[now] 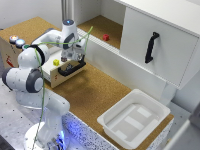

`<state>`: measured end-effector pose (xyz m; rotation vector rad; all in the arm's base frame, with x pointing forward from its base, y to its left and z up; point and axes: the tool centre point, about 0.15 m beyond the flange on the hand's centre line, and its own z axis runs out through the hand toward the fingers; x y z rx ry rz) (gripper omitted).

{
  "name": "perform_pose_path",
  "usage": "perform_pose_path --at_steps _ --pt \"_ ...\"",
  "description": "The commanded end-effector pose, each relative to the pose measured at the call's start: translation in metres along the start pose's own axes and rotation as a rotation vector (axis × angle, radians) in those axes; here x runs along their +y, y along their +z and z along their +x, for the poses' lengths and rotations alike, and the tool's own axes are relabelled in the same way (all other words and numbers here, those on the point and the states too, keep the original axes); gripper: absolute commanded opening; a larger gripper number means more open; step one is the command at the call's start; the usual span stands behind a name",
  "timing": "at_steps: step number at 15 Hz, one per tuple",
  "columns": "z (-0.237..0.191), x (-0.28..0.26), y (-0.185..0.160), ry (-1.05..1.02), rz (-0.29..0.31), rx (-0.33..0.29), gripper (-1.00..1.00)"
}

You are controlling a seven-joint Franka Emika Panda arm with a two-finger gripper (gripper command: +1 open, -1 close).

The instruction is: Put the grasped purple block inside the left cabinet

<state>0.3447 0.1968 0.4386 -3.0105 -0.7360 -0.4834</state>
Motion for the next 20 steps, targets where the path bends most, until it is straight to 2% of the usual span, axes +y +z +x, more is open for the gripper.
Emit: perform_pose_path --at_steps 1,4,10,14,16,18,19,20 --pt "0.016 -0.068 0.014 -0.045 -0.014 -0.091 1.00" --pt "0.014 -0.092 0.044 -0.044 0.030 -0.134 1.00" --pt "0.029 -0.099 0.090 0.057 0.042 -0.171 1.00" --pt "0.028 -0.101 0.117 0.096 0.044 -0.236 1.00" --pt "0.024 -0.101 0.123 0.128 0.039 -0.236 1.00" --pt "0.028 -0.096 0.121 0.176 0.021 -0.190 1.00" --pt "0.031 -0.094 0.121 0.185 0.033 -0.182 1.00" --pt "0.033 -0.093 0.124 0.185 0.031 -0.190 1.00"
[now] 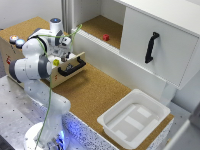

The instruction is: Put the grasped purple block inside the left cabinet

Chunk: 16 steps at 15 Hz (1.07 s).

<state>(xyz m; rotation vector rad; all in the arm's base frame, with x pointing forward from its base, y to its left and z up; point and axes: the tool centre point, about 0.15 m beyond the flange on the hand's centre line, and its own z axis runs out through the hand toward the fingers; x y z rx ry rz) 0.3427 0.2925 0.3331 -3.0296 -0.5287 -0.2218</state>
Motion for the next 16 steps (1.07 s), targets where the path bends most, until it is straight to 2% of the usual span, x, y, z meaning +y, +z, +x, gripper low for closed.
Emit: perform_pose_path --at_steps 1,4,7,11,16 --pt "0.027 -0.001 0.018 0.050 -0.038 -0.043 -1.00" --pt "0.026 0.001 0.026 0.048 -0.037 -0.072 -1.00" --pt "0.026 0.001 0.022 0.047 -0.046 -0.063 -1.00" --pt "0.031 -0.003 0.004 0.050 -0.063 -0.020 -1.00" --pt "0.043 -0.030 -0.045 -0.005 -0.101 0.062 -1.00"
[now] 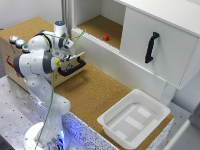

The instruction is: Put the grasped purple block inside the left cabinet

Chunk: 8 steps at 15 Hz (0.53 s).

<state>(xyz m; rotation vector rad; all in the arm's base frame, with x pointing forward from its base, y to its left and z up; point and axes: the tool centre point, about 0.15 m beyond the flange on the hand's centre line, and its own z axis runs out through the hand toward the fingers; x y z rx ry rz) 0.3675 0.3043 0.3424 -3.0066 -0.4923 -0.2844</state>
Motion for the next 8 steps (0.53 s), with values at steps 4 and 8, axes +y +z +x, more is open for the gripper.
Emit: perform_pose_path --at_steps 4,8 --pt "0.038 -0.022 -0.066 0.028 -0.165 0.061 -1.00" --pt "0.079 0.002 -0.100 0.138 -0.226 0.118 -1.00"
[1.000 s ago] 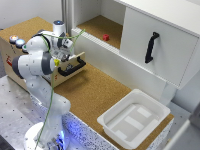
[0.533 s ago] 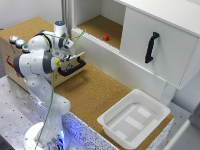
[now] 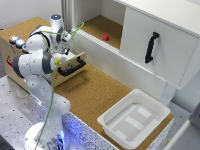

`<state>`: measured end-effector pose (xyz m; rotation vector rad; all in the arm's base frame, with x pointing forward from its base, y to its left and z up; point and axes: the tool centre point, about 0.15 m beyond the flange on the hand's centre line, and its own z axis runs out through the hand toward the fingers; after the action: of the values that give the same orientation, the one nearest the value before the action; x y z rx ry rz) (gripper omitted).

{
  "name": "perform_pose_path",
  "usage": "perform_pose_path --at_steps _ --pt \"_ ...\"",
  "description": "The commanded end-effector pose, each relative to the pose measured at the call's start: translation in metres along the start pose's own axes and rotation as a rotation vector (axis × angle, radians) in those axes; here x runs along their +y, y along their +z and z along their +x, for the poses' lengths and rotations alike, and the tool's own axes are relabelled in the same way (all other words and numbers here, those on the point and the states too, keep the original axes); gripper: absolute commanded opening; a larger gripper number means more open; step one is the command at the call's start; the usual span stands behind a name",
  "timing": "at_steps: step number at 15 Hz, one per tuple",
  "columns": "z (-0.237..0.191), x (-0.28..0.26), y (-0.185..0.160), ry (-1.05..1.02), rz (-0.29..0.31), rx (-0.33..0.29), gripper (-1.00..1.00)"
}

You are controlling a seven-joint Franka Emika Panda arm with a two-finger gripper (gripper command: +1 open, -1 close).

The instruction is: Put the grasped purple block inside the left cabinet

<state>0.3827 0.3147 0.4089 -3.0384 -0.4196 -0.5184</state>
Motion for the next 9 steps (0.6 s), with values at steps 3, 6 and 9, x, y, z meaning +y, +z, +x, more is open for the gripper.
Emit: perform_pose_path --at_steps 3,6,9 --pt "0.100 0.045 -0.051 0.193 -0.200 0.029 -1.00" --pt "0.143 0.074 -0.062 0.237 -0.245 0.050 -1.00" --pt "0.183 0.091 -0.063 0.219 -0.279 0.059 -1.00"
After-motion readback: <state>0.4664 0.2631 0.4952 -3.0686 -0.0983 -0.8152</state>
